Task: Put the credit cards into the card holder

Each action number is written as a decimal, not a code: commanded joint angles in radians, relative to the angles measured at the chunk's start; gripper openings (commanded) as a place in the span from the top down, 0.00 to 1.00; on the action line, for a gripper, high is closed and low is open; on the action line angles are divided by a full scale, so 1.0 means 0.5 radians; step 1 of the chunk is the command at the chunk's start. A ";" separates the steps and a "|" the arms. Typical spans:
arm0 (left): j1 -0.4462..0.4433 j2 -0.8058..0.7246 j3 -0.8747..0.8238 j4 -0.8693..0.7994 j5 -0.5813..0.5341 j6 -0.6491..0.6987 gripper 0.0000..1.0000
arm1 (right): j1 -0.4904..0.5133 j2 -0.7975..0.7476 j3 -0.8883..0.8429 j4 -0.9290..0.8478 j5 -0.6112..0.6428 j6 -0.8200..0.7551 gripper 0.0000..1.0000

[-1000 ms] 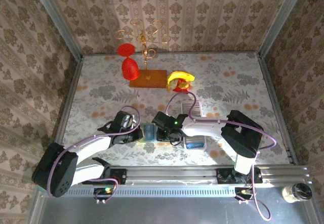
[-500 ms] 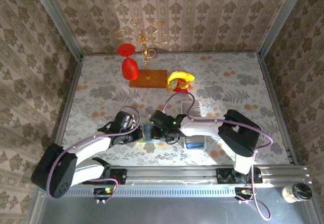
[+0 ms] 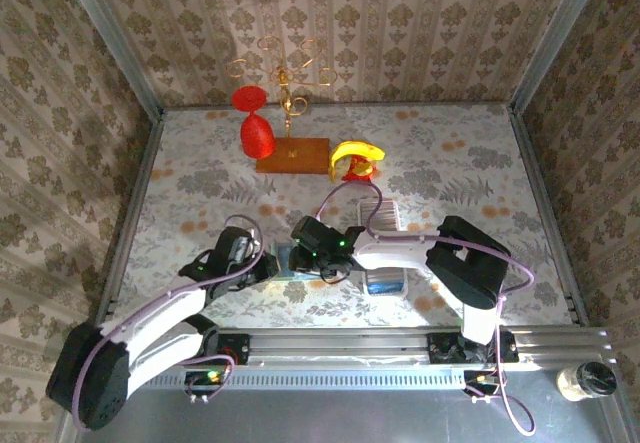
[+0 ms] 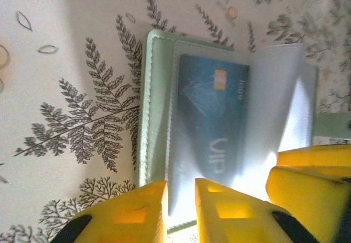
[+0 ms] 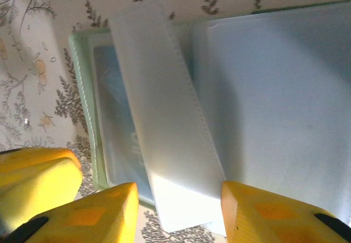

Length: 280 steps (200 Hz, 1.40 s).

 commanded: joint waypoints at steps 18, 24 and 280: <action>-0.010 -0.381 -0.030 -0.341 -0.258 -0.085 0.67 | 0.041 0.073 0.148 0.045 -0.055 -0.046 0.56; -0.007 -0.428 -0.027 -0.387 -0.289 -0.094 0.67 | 0.041 0.082 0.162 0.052 -0.059 -0.051 0.56; 0.649 0.513 0.402 -0.229 0.274 0.455 0.79 | -0.060 -0.067 0.008 -0.498 0.323 -0.022 0.77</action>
